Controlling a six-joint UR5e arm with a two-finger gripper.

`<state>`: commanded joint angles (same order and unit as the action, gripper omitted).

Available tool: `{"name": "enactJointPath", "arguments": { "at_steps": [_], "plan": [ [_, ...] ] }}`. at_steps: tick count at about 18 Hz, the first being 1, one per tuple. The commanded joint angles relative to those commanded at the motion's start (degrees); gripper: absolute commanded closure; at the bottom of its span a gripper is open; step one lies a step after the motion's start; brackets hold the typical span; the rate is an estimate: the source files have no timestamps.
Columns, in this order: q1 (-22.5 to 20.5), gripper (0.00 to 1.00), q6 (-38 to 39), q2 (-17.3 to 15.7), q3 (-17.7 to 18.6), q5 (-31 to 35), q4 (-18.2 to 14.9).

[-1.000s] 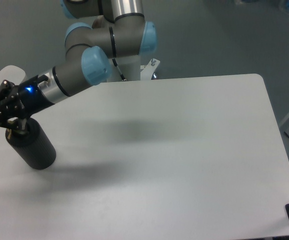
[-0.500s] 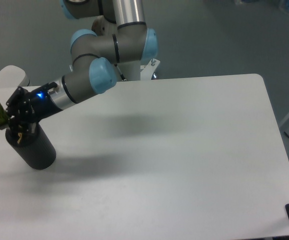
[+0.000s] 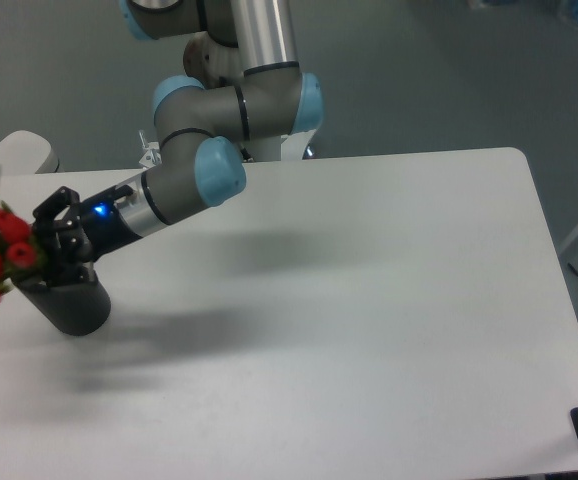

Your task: Insert the flowers into the vase

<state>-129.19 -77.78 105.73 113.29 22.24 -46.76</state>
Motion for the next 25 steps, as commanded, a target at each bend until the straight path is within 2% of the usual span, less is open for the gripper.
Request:
{"name": "enactJointPath", "arguments": {
  "at_steps": [2, 6, 12, 17, 20, 22, 25],
  "plan": [
    [-0.7, 0.26, 0.1, -0.1, 0.0, -0.1, 0.0],
    [-1.8, 0.0, 0.6, -1.1, 0.6, -0.1, -0.1],
    [-6.4, 0.0, 1.0, -7.2, 5.0, -1.1, -0.4],
    [-9.4, 0.0, 1.1, -10.3, 5.4, -1.0, -0.5],
    [-11.5, 0.0, 1.3, -10.2, 4.7, -0.7, -0.5],
    [-12.6, 0.0, 1.5, -9.8, 2.7, -0.6, -0.5],
    [-13.3, 0.0, 1.5, -6.8, -1.2, 0.4, -0.5]
  ]
}}
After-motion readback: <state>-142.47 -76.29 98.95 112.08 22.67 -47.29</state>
